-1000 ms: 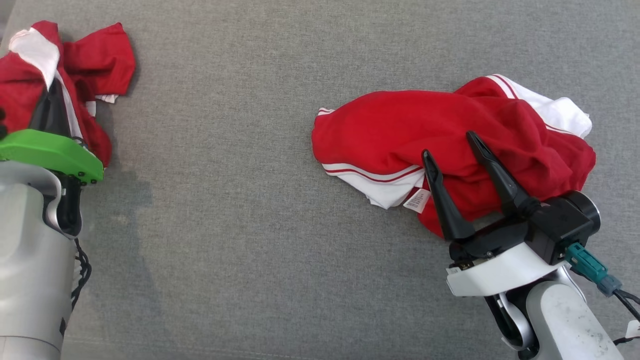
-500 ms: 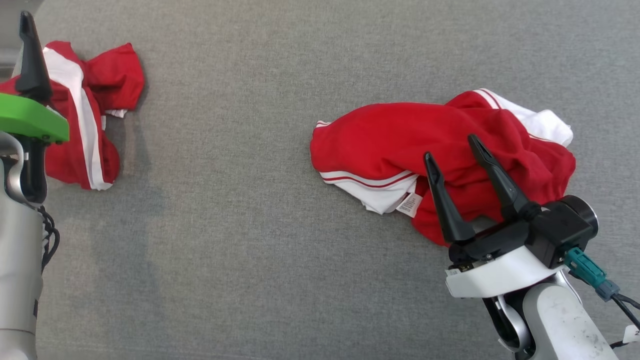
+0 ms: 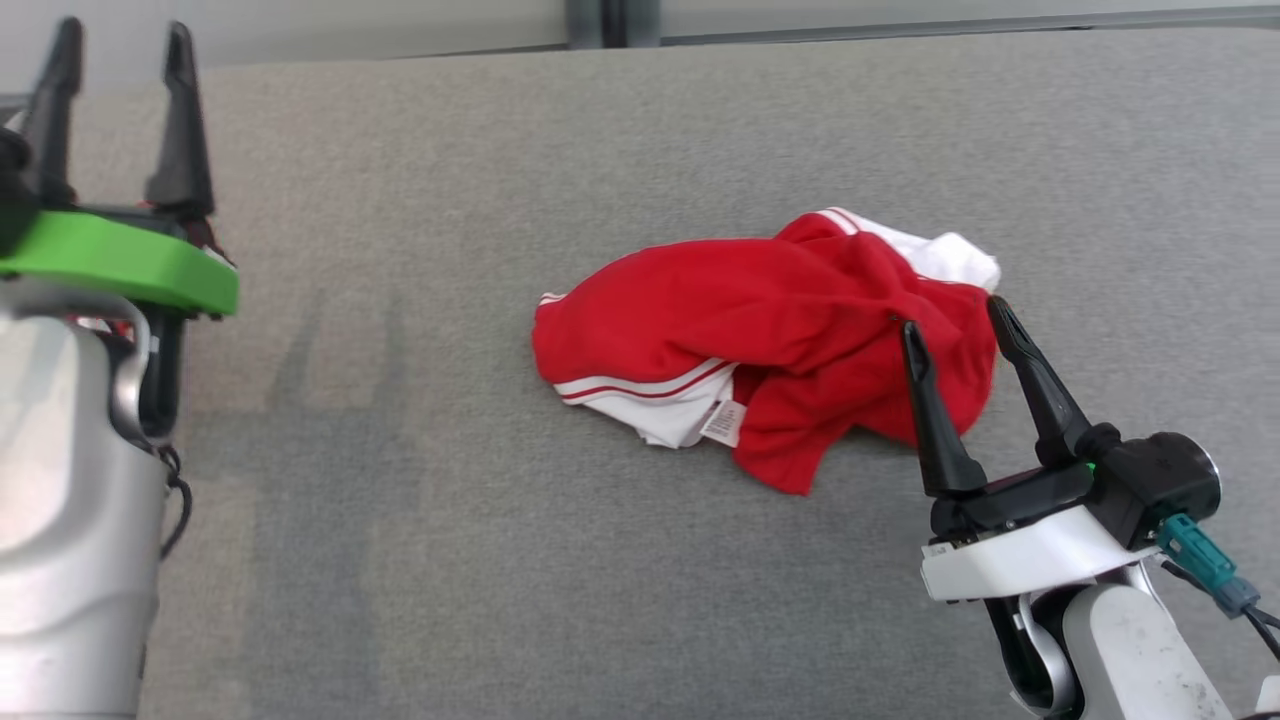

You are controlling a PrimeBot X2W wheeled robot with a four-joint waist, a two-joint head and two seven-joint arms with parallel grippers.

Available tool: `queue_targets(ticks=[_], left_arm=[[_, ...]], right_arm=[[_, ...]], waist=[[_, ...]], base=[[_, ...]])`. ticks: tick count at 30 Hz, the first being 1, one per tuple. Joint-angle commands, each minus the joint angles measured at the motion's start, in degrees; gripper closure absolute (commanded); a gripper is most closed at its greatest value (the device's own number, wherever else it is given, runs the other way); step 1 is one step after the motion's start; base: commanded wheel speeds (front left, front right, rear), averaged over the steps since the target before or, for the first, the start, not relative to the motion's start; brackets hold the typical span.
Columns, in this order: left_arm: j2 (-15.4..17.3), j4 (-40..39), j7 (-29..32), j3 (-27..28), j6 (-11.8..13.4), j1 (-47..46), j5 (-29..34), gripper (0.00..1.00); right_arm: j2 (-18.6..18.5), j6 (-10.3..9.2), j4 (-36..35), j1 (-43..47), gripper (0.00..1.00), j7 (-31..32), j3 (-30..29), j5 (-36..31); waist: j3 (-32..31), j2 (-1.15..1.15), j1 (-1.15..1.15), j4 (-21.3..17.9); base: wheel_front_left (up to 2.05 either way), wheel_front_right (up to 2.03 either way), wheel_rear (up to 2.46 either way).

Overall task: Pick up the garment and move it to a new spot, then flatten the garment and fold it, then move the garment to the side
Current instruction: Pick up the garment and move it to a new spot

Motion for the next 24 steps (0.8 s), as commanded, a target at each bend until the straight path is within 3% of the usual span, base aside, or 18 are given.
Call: queue_targets(ticks=[1,11,24], left_arm=[[-0.1,-0.4,0.0,-0.3,-0.1,2.3,0.5,0.0],[-3.2,-5.4,0.0,1.4,-0.1,15.4,2.6,0.0],[-6.2,-11.5,0.0,6.7,0.2,31.1,4.4,0.0]], right_arm=[[0.3,-0.01,0.5,1.0,0.0,-0.6,-0.1,0.3],[0.3,-0.02,3.5,4.3,0.0,-1.5,-1.8,1.0],[0.0,-0.02,6.3,7.0,0.0,-1.9,-3.4,1.8]], waist=[[-3.3,0.0,0.0,-3.6],[-9.3,0.0,0.0,-7.3],[-13.1,0.0,0.0,-5.2]], base=[[0.0,0.0,0.0],[0.0,0.0,0.0],[0.0,0.0,0.0]])
